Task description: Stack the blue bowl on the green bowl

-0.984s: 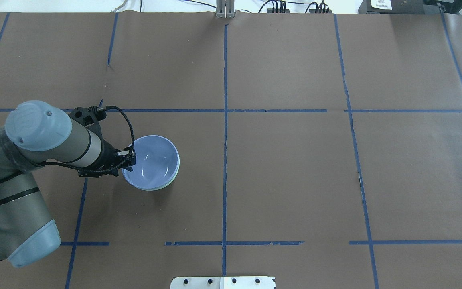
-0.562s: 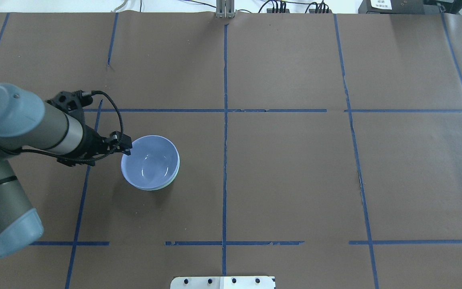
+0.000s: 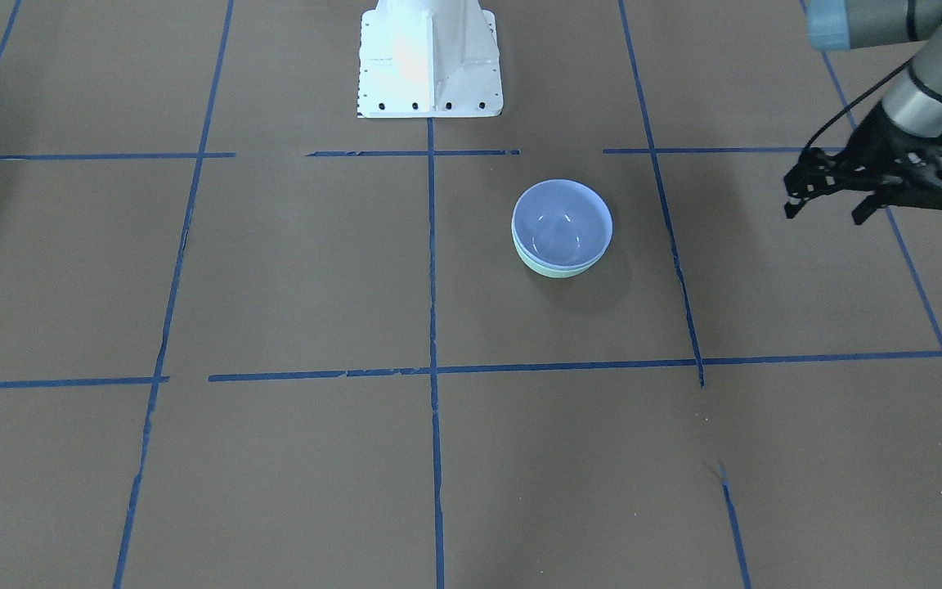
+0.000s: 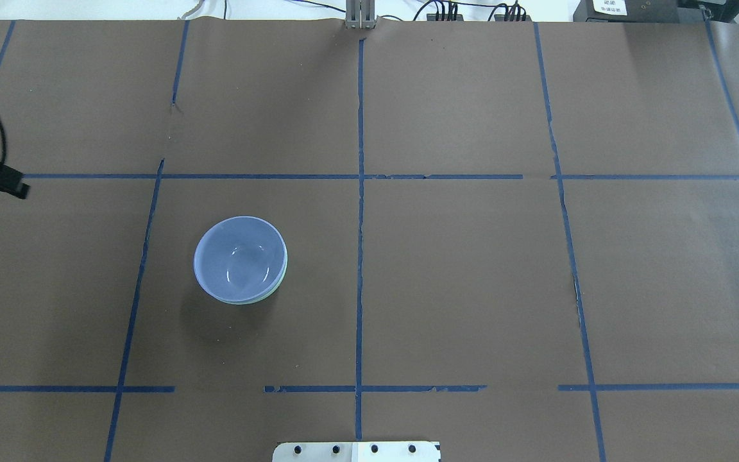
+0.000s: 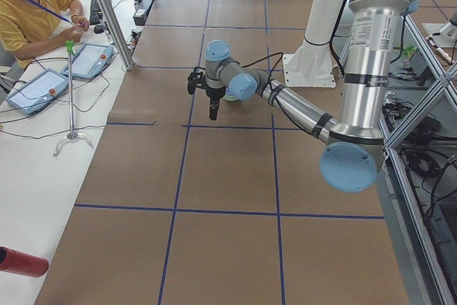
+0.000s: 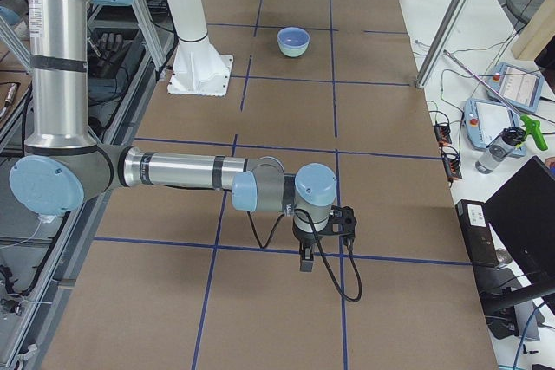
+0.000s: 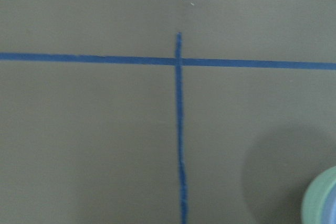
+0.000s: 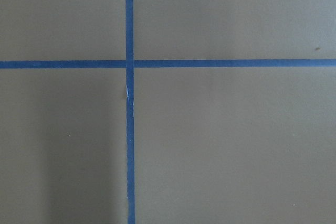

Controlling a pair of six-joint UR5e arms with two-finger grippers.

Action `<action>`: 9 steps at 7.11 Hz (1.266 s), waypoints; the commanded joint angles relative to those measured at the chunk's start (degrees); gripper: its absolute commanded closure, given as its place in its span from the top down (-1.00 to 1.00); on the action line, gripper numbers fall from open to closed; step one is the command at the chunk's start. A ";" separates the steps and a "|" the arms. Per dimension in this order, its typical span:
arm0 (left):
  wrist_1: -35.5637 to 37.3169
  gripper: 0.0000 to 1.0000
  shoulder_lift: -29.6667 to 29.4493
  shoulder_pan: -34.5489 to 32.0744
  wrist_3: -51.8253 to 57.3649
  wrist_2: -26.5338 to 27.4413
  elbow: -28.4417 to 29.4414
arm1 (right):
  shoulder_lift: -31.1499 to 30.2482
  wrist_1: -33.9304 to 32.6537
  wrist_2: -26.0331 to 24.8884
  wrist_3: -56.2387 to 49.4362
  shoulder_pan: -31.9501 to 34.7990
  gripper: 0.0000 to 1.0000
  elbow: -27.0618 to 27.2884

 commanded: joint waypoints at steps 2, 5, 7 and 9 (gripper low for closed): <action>4.69 1.00 8.37 -22.22 34.01 -1.91 7.52 | 0.00 -0.09 -0.03 0.00 0.00 1.00 0.00; 4.69 1.00 11.47 -28.10 33.81 -3.06 10.18 | 0.00 0.00 -0.03 0.00 0.00 1.00 0.00; 4.25 1.00 11.39 -28.01 33.81 -8.05 11.84 | 0.00 -0.09 -0.03 0.00 0.00 1.00 0.00; 4.07 1.00 11.39 -28.10 34.16 -7.46 11.59 | 0.00 0.00 0.06 0.00 0.00 1.00 0.00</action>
